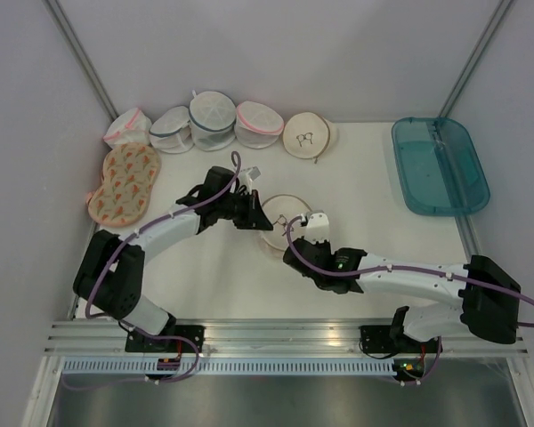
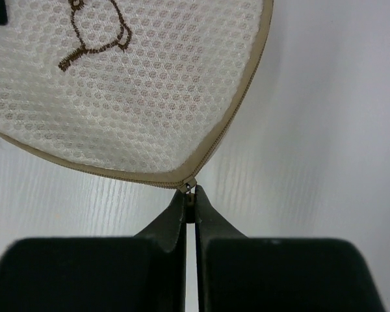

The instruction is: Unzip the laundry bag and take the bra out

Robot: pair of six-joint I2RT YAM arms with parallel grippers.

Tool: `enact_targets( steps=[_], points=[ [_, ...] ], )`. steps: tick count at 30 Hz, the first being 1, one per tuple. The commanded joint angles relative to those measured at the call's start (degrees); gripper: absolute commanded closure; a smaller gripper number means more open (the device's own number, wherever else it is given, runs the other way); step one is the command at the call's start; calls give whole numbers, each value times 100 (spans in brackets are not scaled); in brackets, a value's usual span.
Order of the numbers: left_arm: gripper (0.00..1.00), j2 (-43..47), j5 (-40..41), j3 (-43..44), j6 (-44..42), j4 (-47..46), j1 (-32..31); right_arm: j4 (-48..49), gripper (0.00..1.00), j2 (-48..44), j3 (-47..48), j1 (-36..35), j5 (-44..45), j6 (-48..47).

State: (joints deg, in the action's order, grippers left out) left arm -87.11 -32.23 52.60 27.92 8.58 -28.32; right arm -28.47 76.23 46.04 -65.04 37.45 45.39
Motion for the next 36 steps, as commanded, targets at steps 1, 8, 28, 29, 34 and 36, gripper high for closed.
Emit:
enact_targets(
  steps=[1, 8, 28, 29, 34, 36],
  points=[
    [98, -236, -353, 382, -893, 425, 212, -660, 100, -266, -165, 35, 316, 32],
    [50, -702, -128, 682, -780, 373, 221, -459, 100, -328, -227, 35, 123, 41],
    [16, 3077, 1606, -2157, 3351, -48, -315, 3540, 99, 560, -535, 17, -3638, -162],
    [16, 3051, 1545, -2262, 3404, -215, -315, 3654, 99, 595, -526, 9, -3727, -153],
    [15, 2569, 1369, -2386, 3606, -725, -332, 3761, 100, 709, -368, 9, -3895, -214],
    [15, 2384, 1333, -2386, 3685, -1023, -359, 3743, 100, 762, -342, 9, -3851, -232]
  ],
)
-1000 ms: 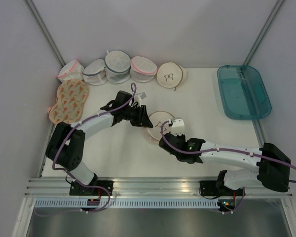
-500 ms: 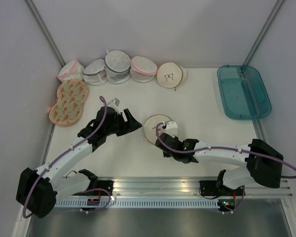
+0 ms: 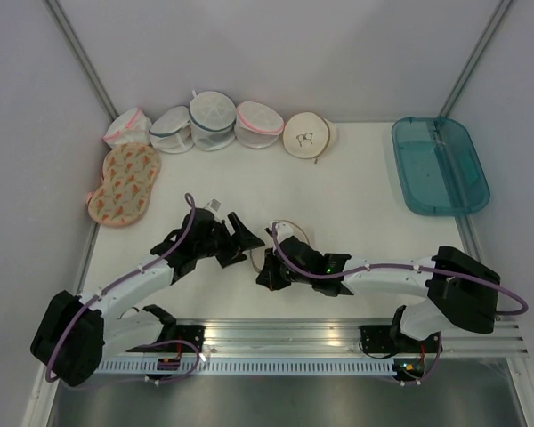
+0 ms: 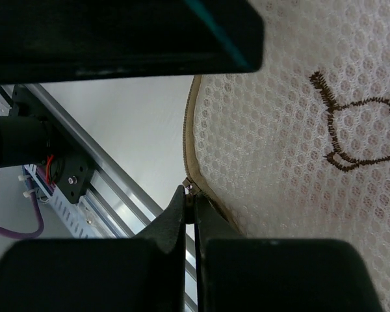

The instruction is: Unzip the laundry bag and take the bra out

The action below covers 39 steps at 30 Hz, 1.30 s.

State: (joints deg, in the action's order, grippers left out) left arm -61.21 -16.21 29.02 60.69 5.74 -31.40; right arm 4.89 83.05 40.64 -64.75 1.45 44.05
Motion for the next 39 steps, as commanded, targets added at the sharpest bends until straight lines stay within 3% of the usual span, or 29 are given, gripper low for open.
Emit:
enact_targets(
  steps=[1, 3, 6, 8, 9, 12, 13, 14, 22, 26, 33, 39],
  points=[
    [16, -329, -286, -36, 435, -871, -51, 391, 99, 98, 198, -20, -233, -107],
    [17, -619, -409, -63, 549, -1292, -77, 364, 100, 133, 198, -11, -181, -107],
    [30, -936, -585, -10, 585, -1628, -191, 277, 100, 124, 216, -20, -24, -125],
    [48, -1041, -577, 86, 541, -1672, -244, 189, 99, 89, 233, -20, 39, -169],
    [63, -1103, -568, 122, 497, -1672, -261, 93, 100, 63, 242, -20, 126, -212],
    [84, -1147, -463, 148, 357, -1594, -262, -83, 100, -25, 269, -20, 206, -257],
    [95, -1139, -393, 166, 304, -1428, -262, -145, 100, -43, 277, -20, 250, -266],
    [98, -1139, -201, 244, 234, -1322, -262, -215, 100, -78, 295, -20, 259, -292],
    [98, -1200, 337, 675, -390, -829, 37, -1743, 100, 36, 620, -20, 197, -626],
    [98, -1332, 311, 869, -846, -662, 230, -2508, 100, 63, 603, -11, 679, -679],
    [98, -1762, -180, 1159, -1524, -609, 371, -3379, 100, -25, 725, 50, 2154, -468],
    [98, -2508, -1041, 2026, -2569, -232, 380, -3617, 99, 256, 936, 252, 2974, -433]
  ],
)
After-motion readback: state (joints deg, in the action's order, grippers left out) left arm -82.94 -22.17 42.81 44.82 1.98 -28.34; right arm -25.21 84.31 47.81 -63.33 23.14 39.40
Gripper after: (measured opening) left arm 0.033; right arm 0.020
